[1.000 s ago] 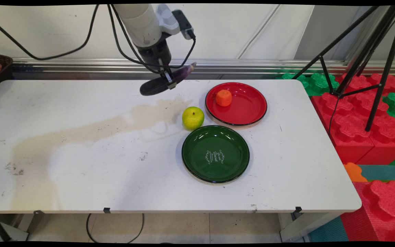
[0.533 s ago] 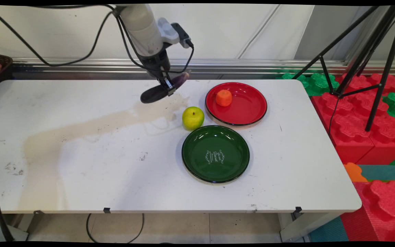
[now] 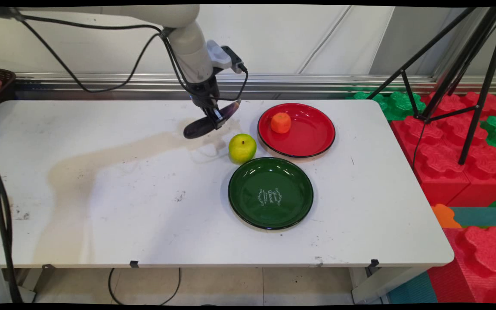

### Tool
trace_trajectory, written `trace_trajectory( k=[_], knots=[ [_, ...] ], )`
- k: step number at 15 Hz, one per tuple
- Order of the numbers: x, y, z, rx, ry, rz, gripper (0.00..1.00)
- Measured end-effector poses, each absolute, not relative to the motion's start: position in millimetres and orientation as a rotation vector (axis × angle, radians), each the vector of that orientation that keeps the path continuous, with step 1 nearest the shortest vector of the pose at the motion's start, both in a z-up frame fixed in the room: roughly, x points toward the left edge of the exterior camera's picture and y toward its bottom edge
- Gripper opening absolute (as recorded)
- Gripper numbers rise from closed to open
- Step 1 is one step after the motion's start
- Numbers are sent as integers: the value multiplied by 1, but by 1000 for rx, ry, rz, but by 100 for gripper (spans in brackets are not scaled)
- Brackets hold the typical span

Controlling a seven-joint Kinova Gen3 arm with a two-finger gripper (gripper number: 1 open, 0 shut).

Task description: Place the picked object on the table

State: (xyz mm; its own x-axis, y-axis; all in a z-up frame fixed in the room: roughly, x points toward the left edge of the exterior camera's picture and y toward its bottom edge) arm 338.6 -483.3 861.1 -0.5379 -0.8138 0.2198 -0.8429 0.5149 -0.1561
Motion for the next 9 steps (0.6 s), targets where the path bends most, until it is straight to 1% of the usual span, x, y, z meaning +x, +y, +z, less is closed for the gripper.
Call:
trace_trajectory(
  k=[9],
  knots=[
    [339, -512, 819, 1492, -2617, 302, 0]
  ],
)
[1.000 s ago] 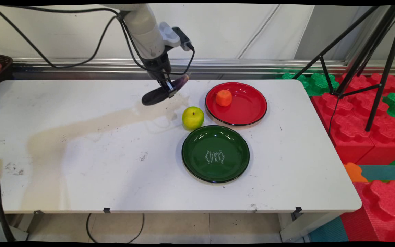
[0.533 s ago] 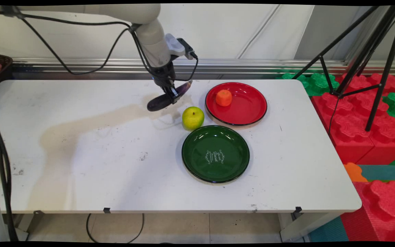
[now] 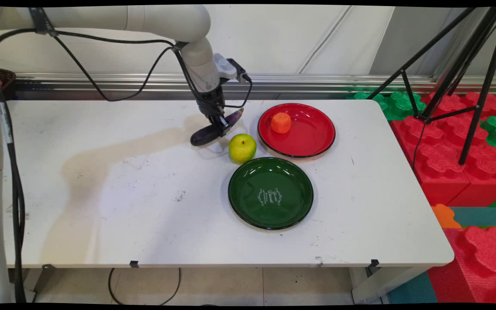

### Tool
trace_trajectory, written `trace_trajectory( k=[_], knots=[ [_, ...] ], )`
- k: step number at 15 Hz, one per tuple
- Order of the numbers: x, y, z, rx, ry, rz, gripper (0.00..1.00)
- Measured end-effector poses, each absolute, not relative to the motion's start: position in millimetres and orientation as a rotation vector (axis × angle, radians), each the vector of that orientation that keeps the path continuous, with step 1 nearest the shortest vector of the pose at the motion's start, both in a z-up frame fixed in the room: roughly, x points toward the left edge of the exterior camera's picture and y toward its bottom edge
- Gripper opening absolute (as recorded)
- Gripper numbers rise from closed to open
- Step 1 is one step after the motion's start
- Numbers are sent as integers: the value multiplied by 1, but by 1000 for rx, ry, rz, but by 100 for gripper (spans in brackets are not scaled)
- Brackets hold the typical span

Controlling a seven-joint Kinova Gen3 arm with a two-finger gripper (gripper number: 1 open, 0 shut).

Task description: Place the picked object on the table

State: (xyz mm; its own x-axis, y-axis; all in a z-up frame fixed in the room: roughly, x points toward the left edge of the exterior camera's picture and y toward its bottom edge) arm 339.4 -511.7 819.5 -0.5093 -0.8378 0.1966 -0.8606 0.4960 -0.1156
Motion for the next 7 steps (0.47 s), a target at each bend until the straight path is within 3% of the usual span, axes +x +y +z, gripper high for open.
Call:
trace_trajectory(
  k=[1, 2, 7],
  knots=[
    [339, -513, 817, 1492, -2617, 297, 0],
    [339, -514, 816, 1491, -2618, 294, 100],
    [344, -518, 813, 1469, -2624, 309, 100]
  ],
)
